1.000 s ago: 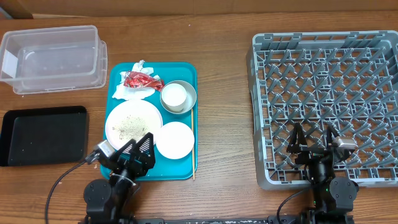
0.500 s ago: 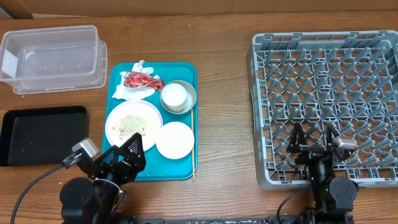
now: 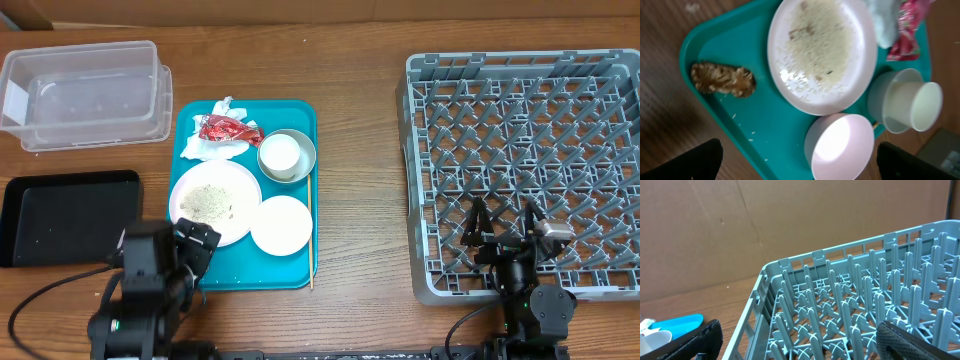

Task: Sort waste into correct bins and load items into the dishwasher
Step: 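Move the left gripper to the brown food scrap on the teal tray and grasp it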

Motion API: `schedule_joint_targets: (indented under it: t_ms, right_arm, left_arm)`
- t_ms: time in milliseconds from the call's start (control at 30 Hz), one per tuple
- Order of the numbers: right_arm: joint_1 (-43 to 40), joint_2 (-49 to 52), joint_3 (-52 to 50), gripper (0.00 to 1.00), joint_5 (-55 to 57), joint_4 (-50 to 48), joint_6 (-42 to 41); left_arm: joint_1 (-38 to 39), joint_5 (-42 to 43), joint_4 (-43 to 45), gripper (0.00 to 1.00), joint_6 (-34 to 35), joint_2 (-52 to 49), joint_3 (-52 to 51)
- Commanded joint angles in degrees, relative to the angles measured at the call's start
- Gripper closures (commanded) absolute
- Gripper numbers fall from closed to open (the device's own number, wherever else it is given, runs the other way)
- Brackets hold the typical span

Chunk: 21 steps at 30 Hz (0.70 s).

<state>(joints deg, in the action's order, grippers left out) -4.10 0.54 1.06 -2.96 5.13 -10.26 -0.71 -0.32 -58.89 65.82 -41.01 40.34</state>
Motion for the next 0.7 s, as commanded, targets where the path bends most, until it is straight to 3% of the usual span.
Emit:
schedule_joint_targets:
  t_ms: [0,67,167,300,667]
  right_arm:
    - [-0.2,-0.4,-0.6,0.0,0.3,-0.5,0.2]
    - [-0.2,-0.4,-0.6,0.0,0.3,-0.5,0.2]
    - [-0.2,-0.4,-0.6,0.0,0.3,-0.5,0.2]
    - [-0.2,-0.4,-0.6,0.0,0.3,-0.5,0.2]
    - [-0.2,-0.4,-0.6,0.0,0.3,-0.5,0.2]
  left_arm:
    - [0.4,1.6,-1.2,0.0,1.7,-5.1,1.3]
    - [0.3,0.5,-2.4,0.0,4.3,-7.5,1.3]
    - [0.3,-3.2,-8.7,0.0,19.0,-10.5,1.4]
    - [0.3,-7.3,-11.8,0.0,32.2,-13.8,1.4]
    - [0.3,-14.8,-4.3,0.0,34.1,-23.3,1.4]
